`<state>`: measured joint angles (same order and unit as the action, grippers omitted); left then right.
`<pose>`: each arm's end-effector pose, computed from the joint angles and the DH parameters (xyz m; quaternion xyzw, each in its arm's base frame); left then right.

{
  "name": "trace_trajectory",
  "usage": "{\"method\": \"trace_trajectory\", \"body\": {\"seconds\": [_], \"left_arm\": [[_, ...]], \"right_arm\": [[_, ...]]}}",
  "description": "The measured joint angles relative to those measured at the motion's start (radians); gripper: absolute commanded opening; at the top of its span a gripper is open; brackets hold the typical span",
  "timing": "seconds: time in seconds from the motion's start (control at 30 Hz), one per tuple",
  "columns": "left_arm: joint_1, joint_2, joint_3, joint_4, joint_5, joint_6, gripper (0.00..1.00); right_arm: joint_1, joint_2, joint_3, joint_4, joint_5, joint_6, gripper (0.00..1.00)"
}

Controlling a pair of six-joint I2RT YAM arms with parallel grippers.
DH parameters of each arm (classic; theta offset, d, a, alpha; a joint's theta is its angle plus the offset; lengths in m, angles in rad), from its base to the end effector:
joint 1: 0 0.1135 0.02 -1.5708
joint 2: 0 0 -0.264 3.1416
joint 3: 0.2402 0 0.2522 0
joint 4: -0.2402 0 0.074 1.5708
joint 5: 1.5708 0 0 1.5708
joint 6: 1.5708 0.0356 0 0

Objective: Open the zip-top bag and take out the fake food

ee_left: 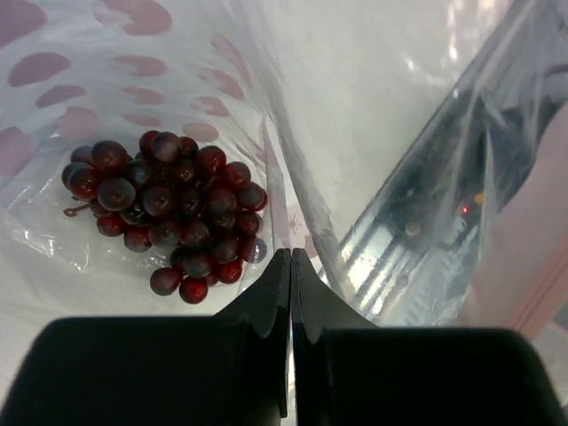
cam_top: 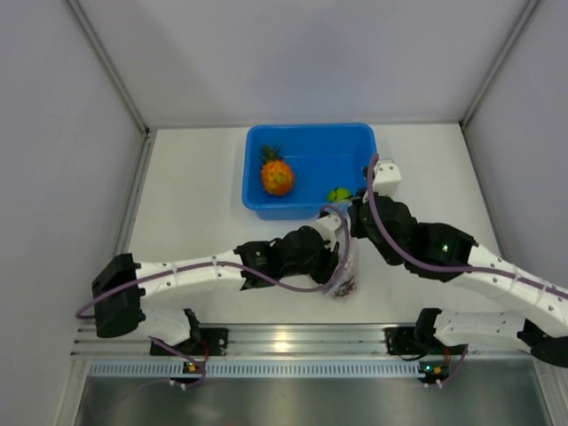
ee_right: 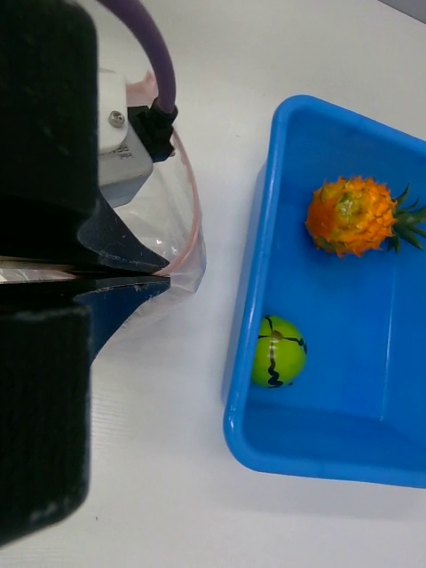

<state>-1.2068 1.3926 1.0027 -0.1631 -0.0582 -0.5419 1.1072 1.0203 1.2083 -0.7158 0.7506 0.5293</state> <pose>0.1144 -0.2944 0.2782 0.2715 0.8297 -0.3573 0.3319 0.1101 0.1660 0.3928 -0.0548 0.8253 0.1211 0.5488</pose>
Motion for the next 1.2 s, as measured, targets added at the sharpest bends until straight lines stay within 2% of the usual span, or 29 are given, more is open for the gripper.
{"method": "trace_trajectory", "body": {"seconds": [0.17, 0.37, 0.73, 0.97, 1.2], "left_arm": [[0.000, 0.000, -0.036, 0.047, 0.078, 0.039, 0.00], [0.000, 0.006, -0.046, 0.065, 0.093, 0.055, 0.00], [0.000, 0.122, 0.011, 0.003, 0.012, 0.047, 0.00], [0.013, 0.200, 0.079, -0.067, -0.030, 0.012, 0.02], [0.058, 0.279, 0.118, -0.093, -0.013, -0.048, 0.25]], "right_arm": [[-0.022, -0.038, -0.035, 0.038, -0.057, -0.074, 0.00], [-0.028, -0.079, -0.057, 0.080, -0.127, -0.146, 0.00], [-0.032, -0.122, -0.079, 0.076, -0.231, -0.198, 0.00], [-0.039, -0.212, -0.129, 0.080, -0.278, -0.205, 0.00], [-0.040, -0.297, -0.214, 0.076, -0.281, -0.169, 0.00]]}}
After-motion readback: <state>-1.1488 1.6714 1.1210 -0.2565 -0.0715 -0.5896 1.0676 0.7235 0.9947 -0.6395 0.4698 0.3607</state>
